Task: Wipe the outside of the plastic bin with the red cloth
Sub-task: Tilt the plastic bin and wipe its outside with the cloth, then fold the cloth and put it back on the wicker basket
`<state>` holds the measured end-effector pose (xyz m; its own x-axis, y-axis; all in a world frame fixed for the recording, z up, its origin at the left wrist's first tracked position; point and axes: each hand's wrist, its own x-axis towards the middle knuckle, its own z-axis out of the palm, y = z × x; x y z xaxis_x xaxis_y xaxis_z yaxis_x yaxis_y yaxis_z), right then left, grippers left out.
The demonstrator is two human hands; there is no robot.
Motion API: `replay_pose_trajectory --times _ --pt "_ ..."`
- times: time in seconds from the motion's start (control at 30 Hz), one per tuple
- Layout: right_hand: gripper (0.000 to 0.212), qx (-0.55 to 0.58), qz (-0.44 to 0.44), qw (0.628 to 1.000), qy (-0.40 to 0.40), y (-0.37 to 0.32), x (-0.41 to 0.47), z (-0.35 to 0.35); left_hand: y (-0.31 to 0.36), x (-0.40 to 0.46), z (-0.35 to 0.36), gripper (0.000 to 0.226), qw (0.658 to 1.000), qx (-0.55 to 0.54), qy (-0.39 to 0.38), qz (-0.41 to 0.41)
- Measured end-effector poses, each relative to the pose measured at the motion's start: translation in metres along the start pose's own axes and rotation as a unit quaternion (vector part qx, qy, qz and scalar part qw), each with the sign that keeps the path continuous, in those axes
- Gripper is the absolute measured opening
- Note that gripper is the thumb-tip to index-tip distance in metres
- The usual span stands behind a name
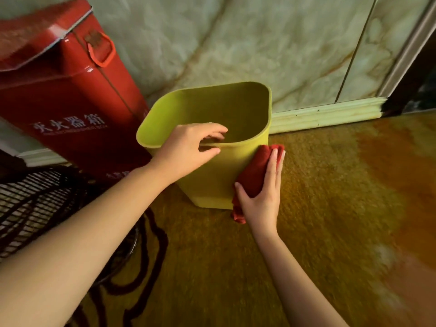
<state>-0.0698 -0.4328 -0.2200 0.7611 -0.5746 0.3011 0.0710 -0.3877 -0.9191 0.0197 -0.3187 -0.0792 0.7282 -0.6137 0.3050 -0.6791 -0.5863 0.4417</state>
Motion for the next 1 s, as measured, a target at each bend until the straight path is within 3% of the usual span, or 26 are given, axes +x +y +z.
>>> replay_pose_trajectory --times 0.1,0.17,0.3,0.37,0.47,0.6,0.77,1.0 --pt "0.101 0.03 0.032 0.999 0.004 -0.004 -0.005 -0.008 0.019 -0.042 0.024 0.032 0.974 -0.113 0.184 -0.065" --pt "0.098 0.06 0.071 0.996 0.001 -0.008 -0.009 -0.016 0.035 -0.066 0.042 0.03 0.951 -0.187 0.218 -0.119" --pt "0.088 0.094 0.125 0.987 -0.02 -0.012 -0.016 -0.027 0.045 -0.076 0.056 0.029 0.926 -0.231 0.27 -0.125" --pt "0.082 0.118 0.158 0.98 -0.024 -0.012 -0.018 -0.03 0.047 -0.081 0.062 0.029 0.919 -0.275 0.236 -0.156" --pt "0.077 0.182 0.204 0.962 -0.02 -0.014 -0.023 -0.033 0.04 -0.095 0.08 0.032 0.927 -0.293 0.103 -0.212" --pt "0.072 0.263 0.246 0.933 -0.023 -0.017 -0.035 -0.033 0.022 -0.101 0.094 0.045 0.847 -0.407 -0.047 -0.339" --pt "0.072 0.283 0.258 0.922 -0.062 -0.031 -0.048 -0.03 0.012 -0.11 0.094 0.035 0.836 -0.419 -0.087 -0.345" --pt "0.072 0.282 0.279 0.904 -0.158 -0.056 -0.065 -0.028 -0.002 -0.123 0.061 0.026 0.876 -0.325 -0.08 -0.347"
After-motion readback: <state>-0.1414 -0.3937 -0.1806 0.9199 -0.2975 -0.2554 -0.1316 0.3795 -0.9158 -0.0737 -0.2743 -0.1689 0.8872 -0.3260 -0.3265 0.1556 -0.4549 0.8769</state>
